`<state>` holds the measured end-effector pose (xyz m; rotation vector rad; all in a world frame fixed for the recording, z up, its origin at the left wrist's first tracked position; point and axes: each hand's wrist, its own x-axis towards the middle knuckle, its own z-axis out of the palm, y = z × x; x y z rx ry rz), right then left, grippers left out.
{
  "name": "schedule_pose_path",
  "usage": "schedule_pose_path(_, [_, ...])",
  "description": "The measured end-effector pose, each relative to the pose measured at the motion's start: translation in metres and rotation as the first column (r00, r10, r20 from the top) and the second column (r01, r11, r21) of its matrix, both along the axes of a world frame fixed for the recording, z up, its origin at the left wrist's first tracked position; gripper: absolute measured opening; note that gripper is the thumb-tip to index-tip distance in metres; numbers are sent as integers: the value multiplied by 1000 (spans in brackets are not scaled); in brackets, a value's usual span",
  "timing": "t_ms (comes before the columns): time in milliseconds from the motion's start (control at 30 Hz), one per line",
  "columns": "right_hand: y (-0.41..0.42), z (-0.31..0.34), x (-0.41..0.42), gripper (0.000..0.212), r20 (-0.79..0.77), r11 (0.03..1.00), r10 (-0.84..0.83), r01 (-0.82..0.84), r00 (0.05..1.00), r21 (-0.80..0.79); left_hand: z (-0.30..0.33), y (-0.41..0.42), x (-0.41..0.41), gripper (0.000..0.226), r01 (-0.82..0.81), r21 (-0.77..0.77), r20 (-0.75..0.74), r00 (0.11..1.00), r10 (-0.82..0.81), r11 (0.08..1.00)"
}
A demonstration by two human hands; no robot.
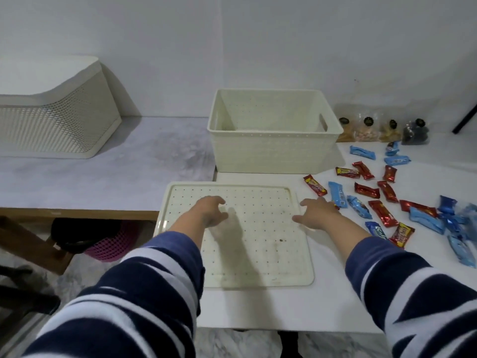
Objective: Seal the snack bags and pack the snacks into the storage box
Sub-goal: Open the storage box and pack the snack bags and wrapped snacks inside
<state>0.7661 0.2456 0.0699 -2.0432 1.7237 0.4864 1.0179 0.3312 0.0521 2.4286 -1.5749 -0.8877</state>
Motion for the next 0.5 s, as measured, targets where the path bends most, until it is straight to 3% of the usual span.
schedule_pose_path(233, [-35, 34, -70, 67, -28, 999, -28, 28, 999, -28, 33, -79, -99, 44, 228, -85, -100, 967, -236, 970])
schedule_pose_path(500, [-118, 49, -158, 60, -20, 996, -71, 69, 997, -58, 43, -180, -212, 41, 286, -188, -185, 929, -319, 940])
